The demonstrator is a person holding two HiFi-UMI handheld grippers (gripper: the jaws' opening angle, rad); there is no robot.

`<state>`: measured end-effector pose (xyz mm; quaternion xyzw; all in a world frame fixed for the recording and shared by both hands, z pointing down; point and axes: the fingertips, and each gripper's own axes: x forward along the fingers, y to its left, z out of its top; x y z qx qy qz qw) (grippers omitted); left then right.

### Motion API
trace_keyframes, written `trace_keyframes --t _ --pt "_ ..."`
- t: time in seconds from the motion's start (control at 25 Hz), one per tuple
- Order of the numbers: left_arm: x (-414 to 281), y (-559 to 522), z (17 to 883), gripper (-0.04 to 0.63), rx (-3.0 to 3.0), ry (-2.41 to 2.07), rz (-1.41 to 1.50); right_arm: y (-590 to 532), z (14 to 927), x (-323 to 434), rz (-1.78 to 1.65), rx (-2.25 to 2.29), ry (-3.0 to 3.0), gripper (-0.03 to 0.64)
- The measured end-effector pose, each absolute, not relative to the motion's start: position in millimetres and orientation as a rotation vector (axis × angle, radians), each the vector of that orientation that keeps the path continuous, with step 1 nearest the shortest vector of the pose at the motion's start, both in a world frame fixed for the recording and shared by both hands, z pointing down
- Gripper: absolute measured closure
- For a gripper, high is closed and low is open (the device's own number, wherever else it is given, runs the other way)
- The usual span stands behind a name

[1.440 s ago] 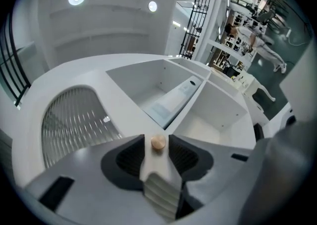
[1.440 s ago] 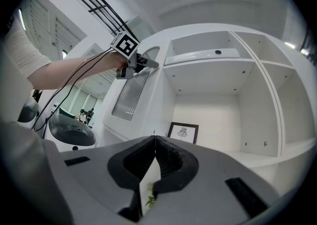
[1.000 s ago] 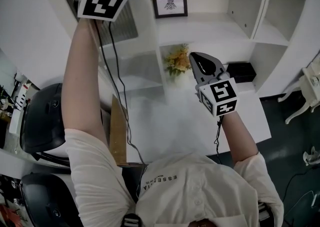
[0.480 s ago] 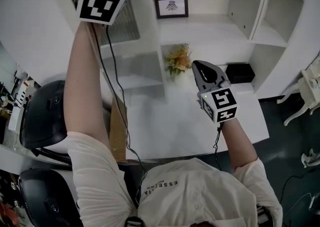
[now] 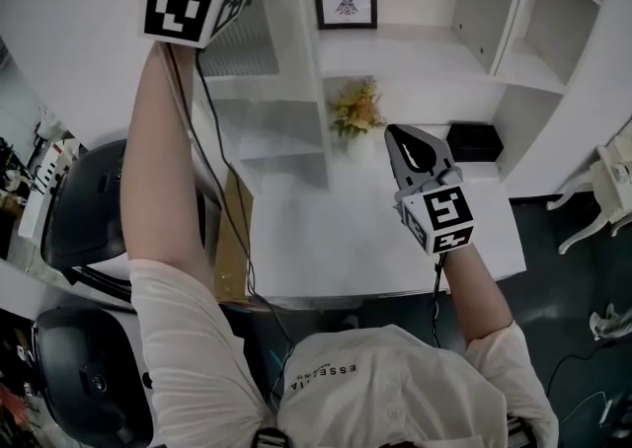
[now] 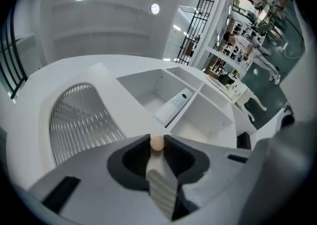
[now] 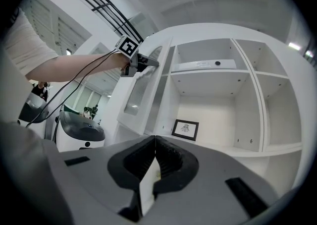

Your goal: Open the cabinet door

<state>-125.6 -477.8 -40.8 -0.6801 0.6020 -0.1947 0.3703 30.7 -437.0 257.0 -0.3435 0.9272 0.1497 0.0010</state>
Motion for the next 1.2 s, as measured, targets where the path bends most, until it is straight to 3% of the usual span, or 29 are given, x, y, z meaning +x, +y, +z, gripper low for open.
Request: trace_keyframes --t 1.2 --pt "-136 -389 -42 0.523 -2.110 1.350 -0.209 -344 247 -36 0.491 -1.191 2.808 0.601"
